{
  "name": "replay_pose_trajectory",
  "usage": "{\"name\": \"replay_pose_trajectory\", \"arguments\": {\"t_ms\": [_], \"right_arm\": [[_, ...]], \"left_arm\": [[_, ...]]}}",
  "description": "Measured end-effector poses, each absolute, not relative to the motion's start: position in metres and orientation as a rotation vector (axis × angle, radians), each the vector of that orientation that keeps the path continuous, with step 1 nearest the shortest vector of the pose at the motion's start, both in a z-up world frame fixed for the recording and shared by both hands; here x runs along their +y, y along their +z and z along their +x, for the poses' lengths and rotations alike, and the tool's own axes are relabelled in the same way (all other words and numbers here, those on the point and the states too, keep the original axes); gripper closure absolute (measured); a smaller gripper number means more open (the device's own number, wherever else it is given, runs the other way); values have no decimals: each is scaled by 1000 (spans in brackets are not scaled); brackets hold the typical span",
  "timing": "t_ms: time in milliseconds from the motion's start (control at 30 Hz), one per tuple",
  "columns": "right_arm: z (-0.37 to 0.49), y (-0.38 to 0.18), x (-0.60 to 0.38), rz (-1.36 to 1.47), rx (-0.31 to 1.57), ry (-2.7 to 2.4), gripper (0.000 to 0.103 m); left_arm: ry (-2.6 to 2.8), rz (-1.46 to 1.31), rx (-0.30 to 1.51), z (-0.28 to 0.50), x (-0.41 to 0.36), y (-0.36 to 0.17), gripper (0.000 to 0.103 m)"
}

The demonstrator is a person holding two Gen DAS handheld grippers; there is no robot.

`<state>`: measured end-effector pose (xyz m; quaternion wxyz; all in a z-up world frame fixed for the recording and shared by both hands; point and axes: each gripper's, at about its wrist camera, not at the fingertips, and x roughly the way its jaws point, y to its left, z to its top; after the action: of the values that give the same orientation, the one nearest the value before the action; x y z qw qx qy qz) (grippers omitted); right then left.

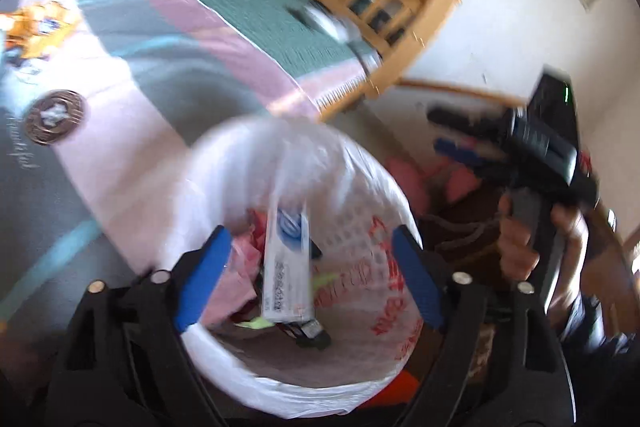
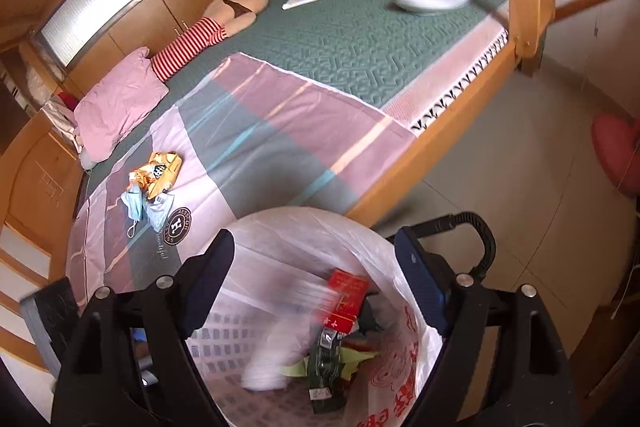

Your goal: Collect trash

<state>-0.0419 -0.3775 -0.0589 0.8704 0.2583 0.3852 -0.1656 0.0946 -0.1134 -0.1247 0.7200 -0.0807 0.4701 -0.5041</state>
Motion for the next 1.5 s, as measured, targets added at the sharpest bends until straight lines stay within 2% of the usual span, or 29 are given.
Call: {"name": "replay_pose_trajectory", "arguments": {"t_ms": [133, 267, 400, 500, 600, 833, 867, 900, 933, 1067, 1333, 1500], "right_arm": [[-4, -53, -356, 521, 836, -281, 22], [62, -49, -305, 457, 845, -144, 22], [151, -60, -241, 333, 862, -72, 22], [223, -80, -195, 207, 876, -102, 22], [288, -105, -156, 60, 803, -195, 22], [378, -176, -112, -165, 940, -265, 24], [384, -180, -108, -176, 946, -265, 33], [388, -183, -104, -187, 954, -264, 52], [390, -186, -101, -192, 970, -257, 58], [377, -181, -91, -174, 950, -215, 68], [293, -119, -66, -22, 778, -137, 69], [261, -120, -10, 88, 868, 111, 69]], "left_arm": [[-849, -307, 963, 148, -37, -91, 12], [-462, -294, 881, 188, 46, -73, 6], [-148, -312, 877, 211, 121, -89, 5], [-13, -390, 960, 215, 160, -120, 5], [34, -434, 1023, 214, 182, -137, 5], [97, -482, 1075, 207, 223, -139, 5], [92, -501, 1086, 207, 225, -140, 5], [82, -516, 1095, 208, 224, -141, 5], [69, -524, 1101, 210, 221, -142, 5], [49, -536, 1103, 209, 219, -142, 5], [152, -641, 1037, 197, 249, -136, 5], [273, -751, 980, 185, 283, -137, 5]]}}
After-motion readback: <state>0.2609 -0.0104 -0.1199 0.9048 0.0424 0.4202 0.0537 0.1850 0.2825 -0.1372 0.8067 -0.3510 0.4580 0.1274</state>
